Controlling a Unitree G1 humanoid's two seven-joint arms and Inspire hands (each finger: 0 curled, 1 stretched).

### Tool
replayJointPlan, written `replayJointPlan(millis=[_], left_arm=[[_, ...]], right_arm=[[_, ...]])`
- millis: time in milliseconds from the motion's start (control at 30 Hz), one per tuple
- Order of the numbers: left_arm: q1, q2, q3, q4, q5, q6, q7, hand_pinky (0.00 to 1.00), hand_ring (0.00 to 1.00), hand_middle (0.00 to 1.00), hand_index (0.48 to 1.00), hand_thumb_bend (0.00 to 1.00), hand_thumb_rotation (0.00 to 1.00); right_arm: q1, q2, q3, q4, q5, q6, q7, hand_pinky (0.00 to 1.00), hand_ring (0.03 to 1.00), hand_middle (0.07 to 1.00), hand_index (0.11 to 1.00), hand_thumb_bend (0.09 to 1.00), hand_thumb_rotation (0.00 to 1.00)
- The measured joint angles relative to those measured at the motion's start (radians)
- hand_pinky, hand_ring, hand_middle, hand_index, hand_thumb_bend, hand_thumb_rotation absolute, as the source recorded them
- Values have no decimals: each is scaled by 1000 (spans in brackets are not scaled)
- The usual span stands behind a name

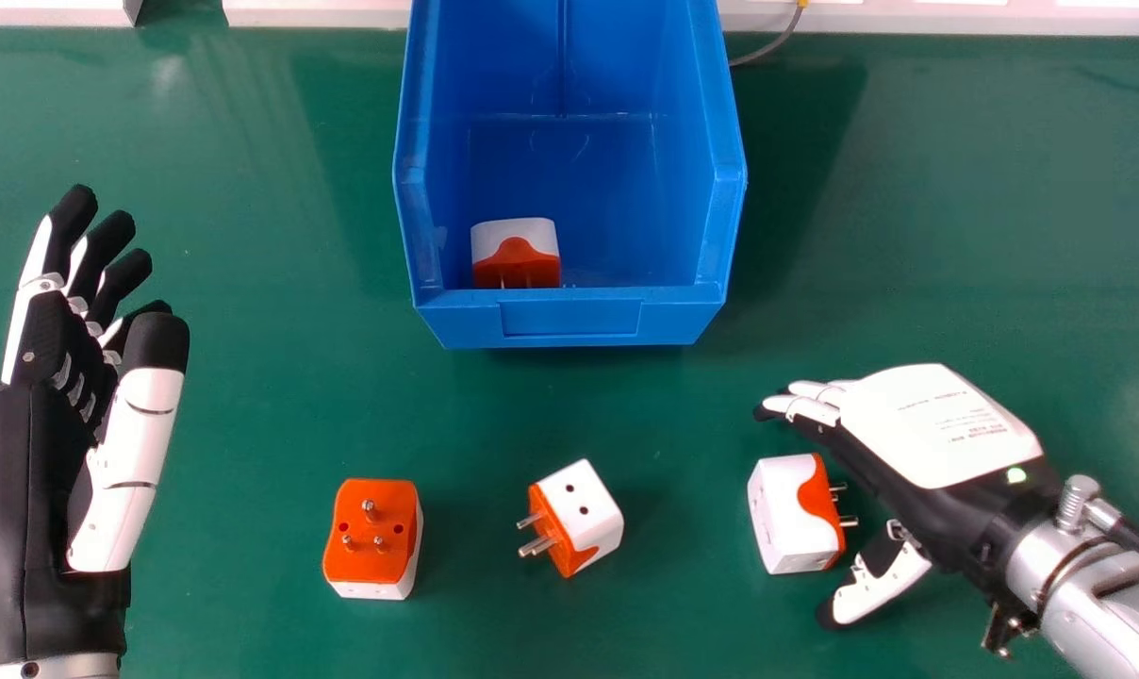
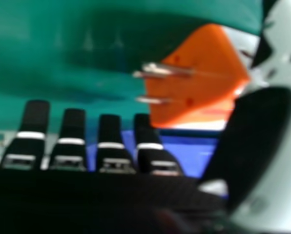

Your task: Pick all objects and put in blue box

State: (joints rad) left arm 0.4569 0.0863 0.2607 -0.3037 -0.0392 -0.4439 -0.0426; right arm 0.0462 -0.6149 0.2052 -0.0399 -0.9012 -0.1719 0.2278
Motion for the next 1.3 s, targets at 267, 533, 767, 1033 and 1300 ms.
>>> replayJointPlan(millis=[267,533,767,1033,1300], left_arm=[[-3,1,1,0,0,0,1,828,895,925,941,697,806],[-10,1,1,-2,0,21,1,824,894,925,941,692,802],[-10,3,1,-5,0,26,1,822,894,926,941,692,804],[-12,3,1,-11,2,30,2,820,893,925,939,698,805],[-10,1,1,-13,2,31,4,820,891,924,939,715,805]], right_arm=[[-25,0,26,-1,-2,44,34,770,848,864,829,857,246],[-59,0,56,-1,-15,75,53,758,840,857,824,838,263],[-74,1,71,0,-15,96,53,748,832,849,814,841,249],[-91,3,87,5,-15,112,52,744,827,845,810,836,241],[-100,6,100,4,-16,125,53,740,820,835,802,832,223]])
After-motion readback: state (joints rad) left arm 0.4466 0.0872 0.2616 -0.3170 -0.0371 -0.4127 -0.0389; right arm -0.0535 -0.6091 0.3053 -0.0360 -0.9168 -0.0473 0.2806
